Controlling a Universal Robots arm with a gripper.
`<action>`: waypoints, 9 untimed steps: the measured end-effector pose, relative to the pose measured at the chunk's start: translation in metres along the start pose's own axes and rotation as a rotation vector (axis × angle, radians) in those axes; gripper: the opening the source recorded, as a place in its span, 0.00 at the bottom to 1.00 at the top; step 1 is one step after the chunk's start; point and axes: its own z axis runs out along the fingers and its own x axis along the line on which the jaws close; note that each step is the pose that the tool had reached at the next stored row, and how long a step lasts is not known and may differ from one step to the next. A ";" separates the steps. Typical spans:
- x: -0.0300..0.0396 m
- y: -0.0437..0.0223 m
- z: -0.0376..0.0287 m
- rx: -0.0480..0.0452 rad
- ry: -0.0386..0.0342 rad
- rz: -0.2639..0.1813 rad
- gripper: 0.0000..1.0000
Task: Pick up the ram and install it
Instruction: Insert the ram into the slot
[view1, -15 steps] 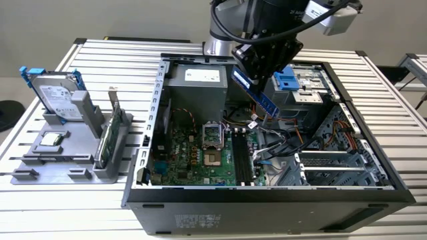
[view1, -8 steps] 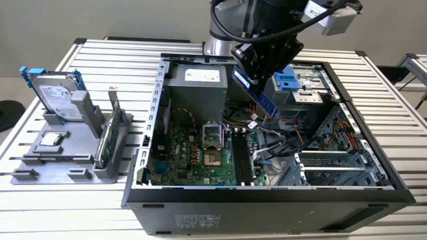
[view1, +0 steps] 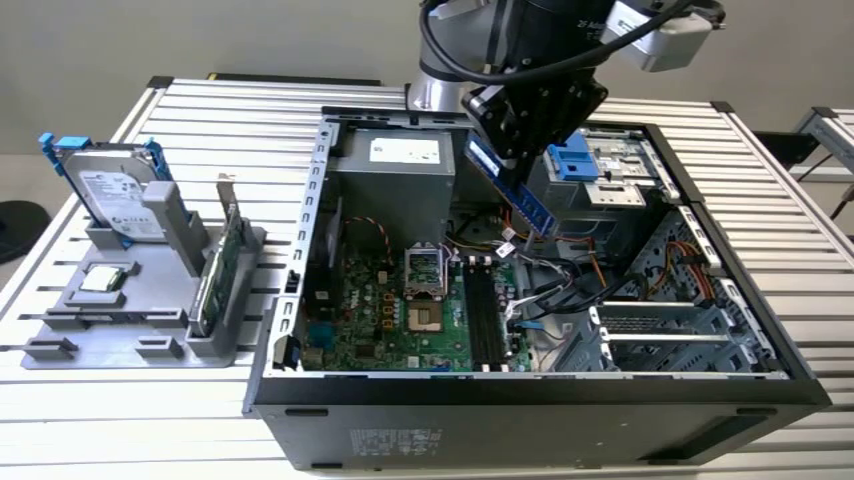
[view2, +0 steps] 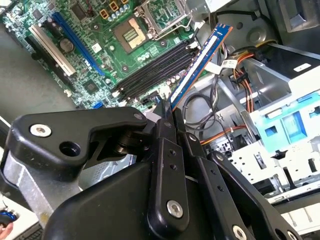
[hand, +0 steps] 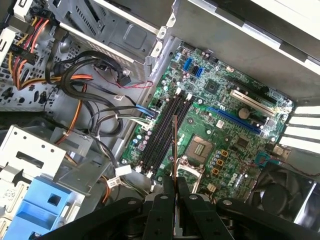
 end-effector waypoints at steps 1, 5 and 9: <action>0.0000 0.0000 0.0000 0.0002 -0.0001 0.003 0.00; 0.0000 0.0000 0.0000 0.0011 -0.0004 0.017 0.00; 0.0000 0.0000 0.0000 0.0021 -0.0008 0.033 0.00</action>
